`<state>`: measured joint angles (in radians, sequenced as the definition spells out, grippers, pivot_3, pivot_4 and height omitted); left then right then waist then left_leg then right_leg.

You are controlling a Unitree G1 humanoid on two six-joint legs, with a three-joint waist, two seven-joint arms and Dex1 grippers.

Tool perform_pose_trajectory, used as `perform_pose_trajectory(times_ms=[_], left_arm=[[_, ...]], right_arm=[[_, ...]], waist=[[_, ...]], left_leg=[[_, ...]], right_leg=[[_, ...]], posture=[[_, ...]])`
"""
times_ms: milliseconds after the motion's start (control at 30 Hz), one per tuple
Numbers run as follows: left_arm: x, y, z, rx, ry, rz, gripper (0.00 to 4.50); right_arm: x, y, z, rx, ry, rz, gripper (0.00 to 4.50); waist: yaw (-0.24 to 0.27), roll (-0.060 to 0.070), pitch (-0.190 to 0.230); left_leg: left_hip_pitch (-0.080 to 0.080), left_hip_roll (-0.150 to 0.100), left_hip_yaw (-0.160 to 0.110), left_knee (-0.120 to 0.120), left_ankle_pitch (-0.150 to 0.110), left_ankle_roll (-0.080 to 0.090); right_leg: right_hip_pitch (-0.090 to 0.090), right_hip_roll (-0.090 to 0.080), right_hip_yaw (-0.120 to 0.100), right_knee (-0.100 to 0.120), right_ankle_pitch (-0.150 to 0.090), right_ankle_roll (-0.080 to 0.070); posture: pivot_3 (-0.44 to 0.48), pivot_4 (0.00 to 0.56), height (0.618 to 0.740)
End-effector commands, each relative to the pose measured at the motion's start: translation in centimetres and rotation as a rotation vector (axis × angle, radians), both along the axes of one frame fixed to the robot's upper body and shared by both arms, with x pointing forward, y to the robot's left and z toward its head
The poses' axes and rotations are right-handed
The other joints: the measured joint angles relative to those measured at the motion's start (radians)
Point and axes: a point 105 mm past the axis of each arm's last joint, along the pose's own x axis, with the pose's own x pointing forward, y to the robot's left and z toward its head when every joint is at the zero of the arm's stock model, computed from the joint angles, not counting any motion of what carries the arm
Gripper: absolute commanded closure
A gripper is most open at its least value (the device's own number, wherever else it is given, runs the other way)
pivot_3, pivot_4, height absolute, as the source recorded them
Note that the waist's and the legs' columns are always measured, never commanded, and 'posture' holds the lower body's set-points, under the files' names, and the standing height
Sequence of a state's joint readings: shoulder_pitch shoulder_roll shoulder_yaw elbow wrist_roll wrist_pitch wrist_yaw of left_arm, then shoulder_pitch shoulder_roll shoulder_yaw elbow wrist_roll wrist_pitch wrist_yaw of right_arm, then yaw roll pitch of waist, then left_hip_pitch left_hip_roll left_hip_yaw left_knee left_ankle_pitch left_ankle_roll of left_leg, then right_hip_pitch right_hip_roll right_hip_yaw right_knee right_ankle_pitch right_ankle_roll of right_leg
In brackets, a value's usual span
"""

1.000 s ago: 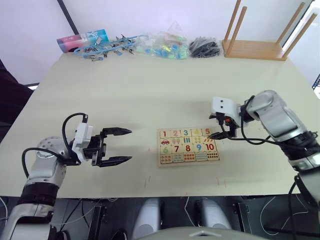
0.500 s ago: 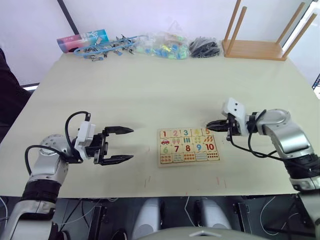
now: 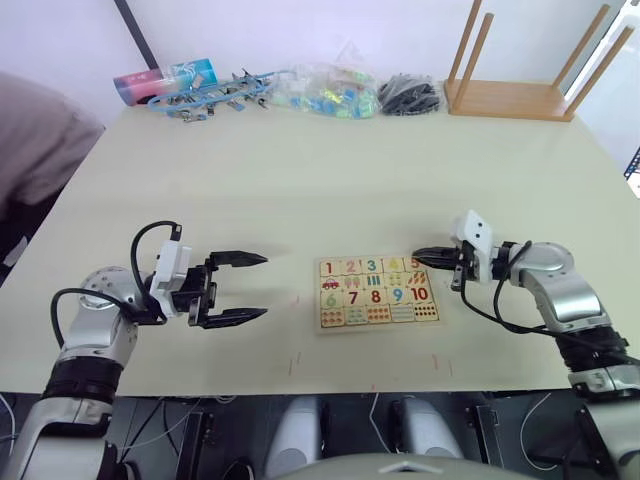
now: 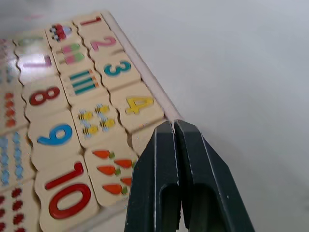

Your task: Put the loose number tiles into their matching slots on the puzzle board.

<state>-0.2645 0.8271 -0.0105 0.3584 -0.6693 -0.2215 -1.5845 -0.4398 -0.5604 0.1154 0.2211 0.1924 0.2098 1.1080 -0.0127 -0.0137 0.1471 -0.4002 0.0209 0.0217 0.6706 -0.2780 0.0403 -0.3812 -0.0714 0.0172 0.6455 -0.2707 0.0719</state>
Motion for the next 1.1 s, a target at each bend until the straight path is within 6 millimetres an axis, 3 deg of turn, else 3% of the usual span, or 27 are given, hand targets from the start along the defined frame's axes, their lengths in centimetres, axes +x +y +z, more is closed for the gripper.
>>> perform_pose_trajectory(times_ms=[33, 233, 400, 533, 767, 867, 967, 1000, 1033, 1100], left_arm=[[-0.4, 0.0, 0.4, 0.001, -0.019, -0.032, 0.0], [-0.4, 0.0, 0.3, 0.0, -0.017, -0.028, 0.0], [-0.2, -0.2, -0.2, -0.006, 0.0, -0.019, 0.0], [0.5, -0.4, -0.4, -0.059, 0.014, 0.067, 0.0], [1.2, -0.3, -0.2, -0.132, 0.034, 0.239, 0.0], [1.2, 0.3, -0.2, -0.169, 0.024, 0.342, 0.0], [1.4, 1.0, -0.9, -0.163, 0.033, 0.442, 0.0], [1.6, 1.4, -1.4, -0.147, 0.038, 0.497, 0.0], [1.9, 1.7, -1.7, -0.135, 0.039, 0.546, 0.0], [1.7, 2.1, -1.8, -0.134, 0.044, 0.579, 0.0]], right_arm=[[-0.1, -0.1, -0.2, -0.016, -0.025, 0.017, 4.43], [-0.3, -0.6, -2.2, -0.07, 0.009, 0.006, 4.43], [-0.4, -0.2, -1.3, -0.014, -0.033, 0.008, 4.43], [-0.8, -0.5, 1.1, 0.084, -0.12, -0.021, 4.43], [-2.1, -2.7, 2.8, 0.155, -0.171, -0.176, 4.43], [-3.1, -5.9, 2.4, 0.138, -0.199, -0.348, 4.43], [-4.4, -7.3, 2.5, 0.197, -0.22, -0.412, 4.43], [-5.0, -7.8, 2.2, 0.199, -0.214, -0.434, 3.87], [-5.6, -8.3, 2.0, 0.198, -0.209, -0.445, 3.77], [-6.5, -9.1, 1.9, 0.215, -0.216, -0.47, 3.0]], waist=[[-0.001, 0.0, 0.0], [0.0, -0.001, -0.001], [0.0, -0.001, -0.001], [0.003, -0.001, 0.0], [0.002, -0.001, 0.0], [0.008, -0.001, 0.0], [0.008, -0.001, 0.0], [0.008, -0.001, 0.0], [0.006, -0.001, 0.0], [0.007, 0.0, -0.001]], left_leg=[[0.0, 0.0, 0.0, 0.0, 0.0, 0.0], [0.001, 0.0, 0.0, 0.0, 0.0, 0.0], [0.002, 0.0, 0.0, 0.0, 0.0, 0.0], [0.002, 0.0, 0.0, 0.0, 0.0, 0.0], [0.001, 0.001, -0.001, 0.0, 0.0, 0.0], [0.001, 0.001, -0.001, 0.0, 0.0, 0.0], [0.001, 0.0, -0.001, 0.0, 0.0, 0.0], [0.002, 0.0, -0.001, 0.0, 0.0, 0.0], [0.002, 0.0, -0.001, 0.0, 0.0, 0.0], [0.003, 0.0, -0.001, 0.0, 0.0, 0.0]], right_leg=[[0.0, 0.0, 0.0, 0.0, 0.0, 0.0], [0.001, 0.0, 0.0, 0.0, 0.0, 0.0], [0.002, 0.0, 0.0, 0.0, 0.0, 0.0], [0.002, 0.0, 0.0, 0.0, 0.0, 0.0], [0.002, 0.0, 0.0, 0.0, 0.0, 0.0], [0.002, -0.001, 0.0, 0.0, 0.0, 0.0], [0.002, -0.001, 0.0, -0.001, 0.0, 0.0], [0.002, -0.001, 0.0, 0.0, 0.0, 0.0], [0.003, -0.001, 0.0, 0.0, 0.0, 0.0], [0.004, -0.001, 0.0, 0.0, 0.0, 0.0]], posture=[[0.0, 0.15, 0.74], [0.0, 0.15, 0.74], [0.0, 0.15, 0.74], [0.0, 0.15, 0.74], [0.0, 0.15, 0.74], [0.0, 0.15, 0.74], [0.0, 0.15, 0.74], [0.0, 0.15, 0.74], [0.0, 0.15, 0.74], [0.0, 0.15, 0.74]])
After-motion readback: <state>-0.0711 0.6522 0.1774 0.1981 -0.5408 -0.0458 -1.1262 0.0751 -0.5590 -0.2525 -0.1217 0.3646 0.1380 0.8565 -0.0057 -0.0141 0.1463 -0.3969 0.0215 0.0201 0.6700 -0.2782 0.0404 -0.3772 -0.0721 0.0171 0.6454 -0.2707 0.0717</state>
